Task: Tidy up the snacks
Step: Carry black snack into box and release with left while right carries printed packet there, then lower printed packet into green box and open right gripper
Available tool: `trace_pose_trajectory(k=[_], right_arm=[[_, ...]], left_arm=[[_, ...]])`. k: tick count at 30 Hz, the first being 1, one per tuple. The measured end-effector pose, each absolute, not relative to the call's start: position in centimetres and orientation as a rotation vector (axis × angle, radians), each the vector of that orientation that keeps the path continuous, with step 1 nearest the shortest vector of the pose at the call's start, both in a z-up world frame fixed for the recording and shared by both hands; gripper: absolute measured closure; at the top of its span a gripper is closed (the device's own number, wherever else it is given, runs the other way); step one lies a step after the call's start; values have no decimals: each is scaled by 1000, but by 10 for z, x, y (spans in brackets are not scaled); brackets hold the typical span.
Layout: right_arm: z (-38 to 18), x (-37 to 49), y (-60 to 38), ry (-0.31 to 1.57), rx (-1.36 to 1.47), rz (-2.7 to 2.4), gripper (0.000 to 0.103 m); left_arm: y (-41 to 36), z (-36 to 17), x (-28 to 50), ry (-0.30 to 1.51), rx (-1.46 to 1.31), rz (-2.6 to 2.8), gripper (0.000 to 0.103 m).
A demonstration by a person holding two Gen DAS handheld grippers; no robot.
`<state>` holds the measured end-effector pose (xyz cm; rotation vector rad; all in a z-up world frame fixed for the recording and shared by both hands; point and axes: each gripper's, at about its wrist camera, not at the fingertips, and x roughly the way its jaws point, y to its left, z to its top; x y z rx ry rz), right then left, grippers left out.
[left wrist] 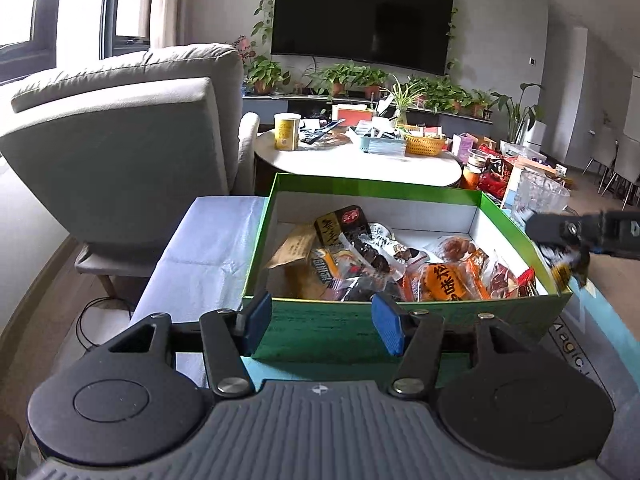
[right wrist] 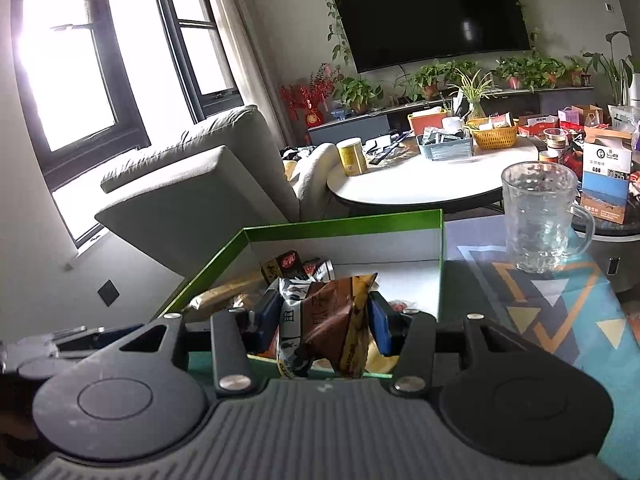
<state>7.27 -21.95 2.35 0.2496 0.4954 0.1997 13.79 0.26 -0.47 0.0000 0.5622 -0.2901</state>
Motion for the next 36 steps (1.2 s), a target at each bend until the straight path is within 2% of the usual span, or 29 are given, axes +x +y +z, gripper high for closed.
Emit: trace_pose_trajectory(k=[19, 21, 23, 36], right_arm=[[18, 110, -197, 517, 280, 175, 52], [14, 113, -198, 532, 288, 158, 50], [10, 116, -197, 548, 291, 137, 44], [15, 97, -199, 542, 288, 132, 43]], left_arm=[[14, -15, 134, 602, -16, -266, 50], [13, -16, 133, 605, -14, -268, 50], [12, -15, 132, 605, -13, -273, 50], [4, -12, 126, 595, 0, -293, 50]])
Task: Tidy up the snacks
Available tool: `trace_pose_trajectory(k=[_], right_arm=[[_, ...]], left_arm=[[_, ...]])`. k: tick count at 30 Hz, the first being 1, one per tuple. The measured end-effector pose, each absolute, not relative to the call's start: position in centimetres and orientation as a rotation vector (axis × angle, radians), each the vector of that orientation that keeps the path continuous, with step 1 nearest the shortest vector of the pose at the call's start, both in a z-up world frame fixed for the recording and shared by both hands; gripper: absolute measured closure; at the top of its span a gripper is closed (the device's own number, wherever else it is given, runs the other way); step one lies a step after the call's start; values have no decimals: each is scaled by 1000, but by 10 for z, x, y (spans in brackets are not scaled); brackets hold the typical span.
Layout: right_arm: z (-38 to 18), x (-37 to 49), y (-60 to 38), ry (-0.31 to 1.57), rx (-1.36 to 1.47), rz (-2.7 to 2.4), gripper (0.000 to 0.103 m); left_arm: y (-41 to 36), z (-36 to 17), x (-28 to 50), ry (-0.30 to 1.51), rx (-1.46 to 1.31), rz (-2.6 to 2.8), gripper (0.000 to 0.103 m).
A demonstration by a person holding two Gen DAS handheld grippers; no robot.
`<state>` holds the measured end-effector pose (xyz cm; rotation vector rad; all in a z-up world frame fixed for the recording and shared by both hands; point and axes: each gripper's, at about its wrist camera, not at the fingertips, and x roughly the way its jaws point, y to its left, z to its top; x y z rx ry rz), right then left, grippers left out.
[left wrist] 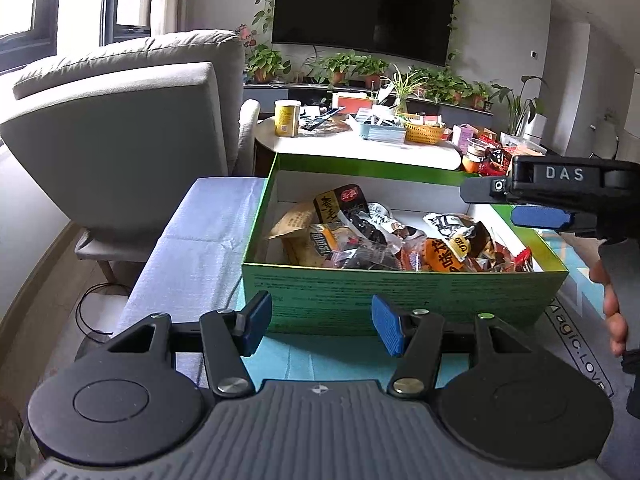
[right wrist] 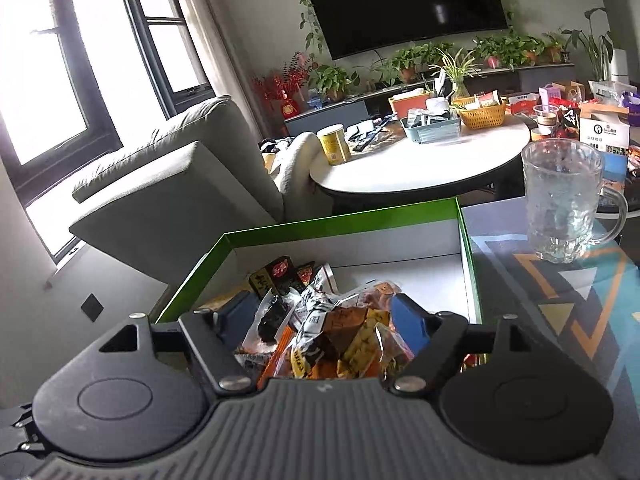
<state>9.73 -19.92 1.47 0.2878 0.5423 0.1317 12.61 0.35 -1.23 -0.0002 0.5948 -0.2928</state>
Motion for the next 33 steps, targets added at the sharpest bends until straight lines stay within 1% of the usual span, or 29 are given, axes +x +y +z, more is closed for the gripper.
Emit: trace_pose_trajectory(k=[6, 15, 27, 29, 30, 33], right_arm=[[16, 80, -192, 534, 253, 169, 43], [2, 50, -186, 577, 212, 210, 43], [5, 24, -193, 563, 232, 178, 43], [6, 20, -191, 552, 232, 179, 43], [7, 18, -191, 548, 231, 179, 43], [8, 11, -190, 535, 225, 175, 43]], left_arm=[[1, -8, 120, 584, 6, -294, 50], [1, -4, 106, 569, 8, -291, 50], [-3, 2, 84, 551, 4, -306, 48], [-5, 4, 79, 545, 3, -318, 47], [-6, 5, 76, 539, 6, -323, 43], [-9, 8, 69, 525, 17, -323, 41]])
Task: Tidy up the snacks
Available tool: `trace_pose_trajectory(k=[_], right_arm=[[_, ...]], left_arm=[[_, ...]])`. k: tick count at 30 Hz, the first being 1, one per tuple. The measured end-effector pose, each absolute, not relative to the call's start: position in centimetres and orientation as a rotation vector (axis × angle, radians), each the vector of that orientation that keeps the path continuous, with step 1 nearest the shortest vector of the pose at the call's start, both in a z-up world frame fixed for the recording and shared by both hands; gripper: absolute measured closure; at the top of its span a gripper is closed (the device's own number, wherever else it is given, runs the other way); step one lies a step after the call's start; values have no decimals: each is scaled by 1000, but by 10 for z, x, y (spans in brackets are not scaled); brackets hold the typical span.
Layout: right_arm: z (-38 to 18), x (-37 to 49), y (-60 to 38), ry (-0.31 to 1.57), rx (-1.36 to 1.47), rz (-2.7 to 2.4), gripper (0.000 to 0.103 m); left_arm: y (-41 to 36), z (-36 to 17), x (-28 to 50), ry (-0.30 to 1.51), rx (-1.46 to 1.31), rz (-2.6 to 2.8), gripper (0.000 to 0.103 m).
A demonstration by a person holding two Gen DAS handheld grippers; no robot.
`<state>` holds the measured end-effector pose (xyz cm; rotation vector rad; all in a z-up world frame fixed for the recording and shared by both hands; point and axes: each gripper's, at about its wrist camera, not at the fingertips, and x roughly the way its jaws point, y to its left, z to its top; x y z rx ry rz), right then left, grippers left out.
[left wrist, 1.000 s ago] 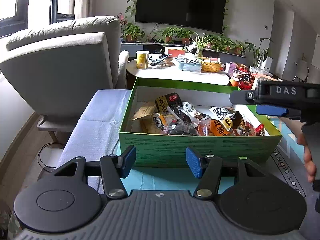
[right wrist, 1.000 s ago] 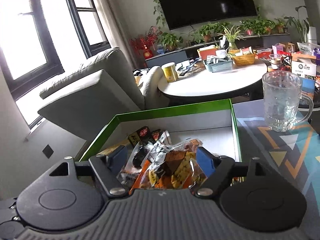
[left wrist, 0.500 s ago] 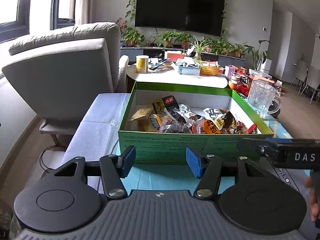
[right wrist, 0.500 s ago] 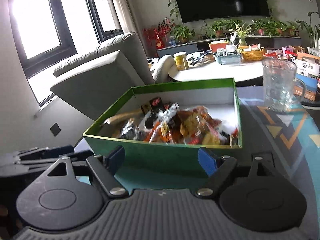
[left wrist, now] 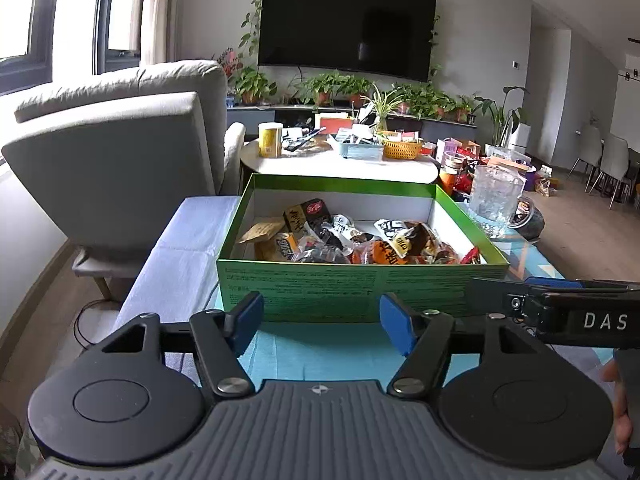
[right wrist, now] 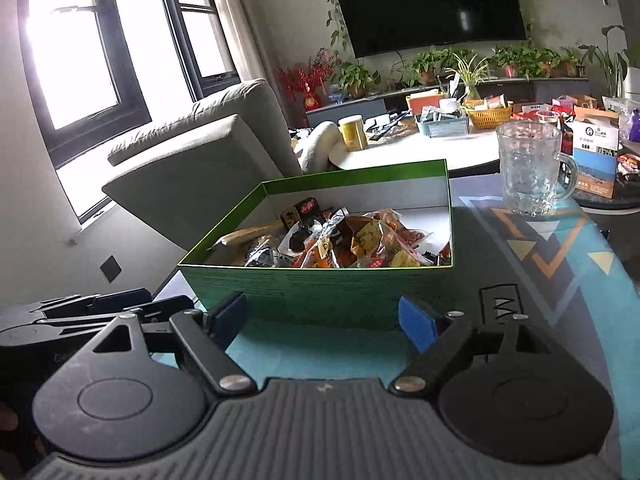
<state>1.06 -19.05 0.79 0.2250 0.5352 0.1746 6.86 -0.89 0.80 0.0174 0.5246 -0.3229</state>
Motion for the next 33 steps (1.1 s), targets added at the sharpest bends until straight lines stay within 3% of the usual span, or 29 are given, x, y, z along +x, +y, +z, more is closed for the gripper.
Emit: trace_pose_trajectory(k=[33], right_arm=[[15, -22, -175, 487, 150, 118, 43]], left_arm=[[-3, 8, 35, 554, 11, -205, 39]])
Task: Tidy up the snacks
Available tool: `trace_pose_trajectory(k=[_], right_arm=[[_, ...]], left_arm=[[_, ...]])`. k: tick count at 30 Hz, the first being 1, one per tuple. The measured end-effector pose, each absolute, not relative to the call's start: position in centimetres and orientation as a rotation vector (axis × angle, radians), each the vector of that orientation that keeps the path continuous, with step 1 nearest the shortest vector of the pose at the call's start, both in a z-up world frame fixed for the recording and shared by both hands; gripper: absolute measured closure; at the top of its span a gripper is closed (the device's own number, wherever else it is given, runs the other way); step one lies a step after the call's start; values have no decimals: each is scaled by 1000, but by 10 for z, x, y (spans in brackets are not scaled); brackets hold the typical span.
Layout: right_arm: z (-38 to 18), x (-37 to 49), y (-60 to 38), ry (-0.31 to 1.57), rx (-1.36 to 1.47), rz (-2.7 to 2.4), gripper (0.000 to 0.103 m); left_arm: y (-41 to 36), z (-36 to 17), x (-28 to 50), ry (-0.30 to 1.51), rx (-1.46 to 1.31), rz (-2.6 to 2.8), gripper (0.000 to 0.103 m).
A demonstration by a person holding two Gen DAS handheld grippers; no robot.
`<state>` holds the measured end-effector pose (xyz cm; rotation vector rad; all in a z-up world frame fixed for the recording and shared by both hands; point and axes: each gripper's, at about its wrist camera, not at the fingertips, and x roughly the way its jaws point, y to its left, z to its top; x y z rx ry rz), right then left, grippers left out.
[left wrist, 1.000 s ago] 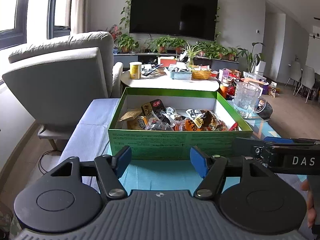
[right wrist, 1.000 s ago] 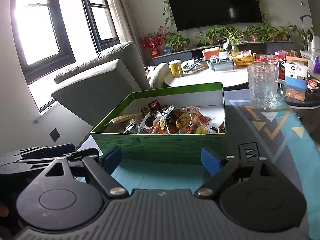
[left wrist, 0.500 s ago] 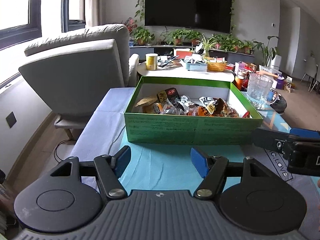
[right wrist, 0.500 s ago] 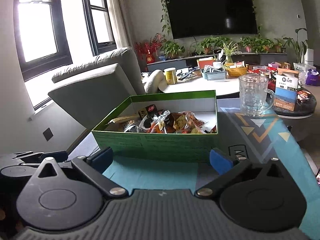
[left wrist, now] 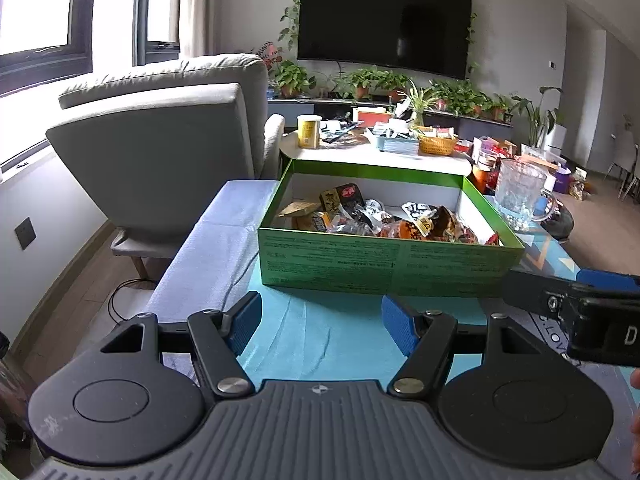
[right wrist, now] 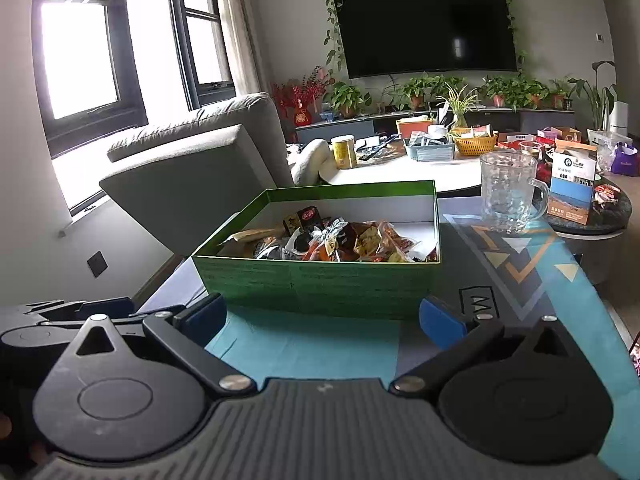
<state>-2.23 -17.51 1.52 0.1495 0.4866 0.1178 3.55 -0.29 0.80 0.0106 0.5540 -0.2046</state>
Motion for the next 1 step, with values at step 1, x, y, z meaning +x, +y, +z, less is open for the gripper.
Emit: trace_pose_trajectory(k=[1], right_arm=[[15, -22, -175, 487, 150, 116, 43]], left_arm=[[-3, 8, 36, 558, 12, -209, 39]])
